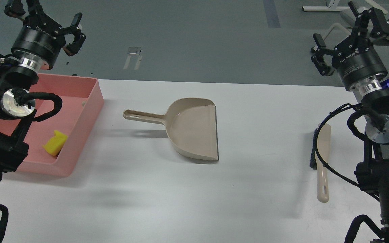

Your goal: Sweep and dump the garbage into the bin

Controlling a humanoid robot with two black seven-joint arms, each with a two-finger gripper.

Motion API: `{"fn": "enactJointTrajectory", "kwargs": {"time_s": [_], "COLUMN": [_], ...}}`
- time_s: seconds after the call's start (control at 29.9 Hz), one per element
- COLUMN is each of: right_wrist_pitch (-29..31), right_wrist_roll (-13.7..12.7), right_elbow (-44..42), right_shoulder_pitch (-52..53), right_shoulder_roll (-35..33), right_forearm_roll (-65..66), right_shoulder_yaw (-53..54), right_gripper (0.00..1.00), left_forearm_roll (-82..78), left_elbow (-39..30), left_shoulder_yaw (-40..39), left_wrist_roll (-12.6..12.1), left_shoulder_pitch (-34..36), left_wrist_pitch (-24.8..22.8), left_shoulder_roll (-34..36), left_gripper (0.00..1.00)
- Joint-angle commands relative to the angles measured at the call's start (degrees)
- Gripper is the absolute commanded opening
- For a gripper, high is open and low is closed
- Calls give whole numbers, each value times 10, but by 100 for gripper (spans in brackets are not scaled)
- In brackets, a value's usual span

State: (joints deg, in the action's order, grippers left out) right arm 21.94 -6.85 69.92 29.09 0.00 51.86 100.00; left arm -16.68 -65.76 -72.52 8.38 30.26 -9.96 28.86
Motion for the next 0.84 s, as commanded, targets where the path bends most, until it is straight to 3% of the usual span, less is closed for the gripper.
{"fn": "enactJointTrajectory", "kwargs": {"time_s": [0.0, 0.8], "right_wrist_pitch": [-1, -5], "right_wrist_roll": [0, 0], "right_elbow": [-4, -22], "right_shoulder_pitch": [2, -12], "right_shoulder_roll": [0, 0], "right_forearm_roll": [0, 0], "right_shoulder_yaw": [-1, 4], "right_gripper": [100, 100], "left_forearm_roll": [-4, -6], "left_elbow": [3, 10], "left_shoulder_yaw": [4, 5], "left_wrist_roll": [0, -2], "left_shoulder_pitch": [-2, -16], "left_wrist_pitch": [1, 0], "left_shoulder_roll": [-3, -5], "left_gripper": [98, 98]}}
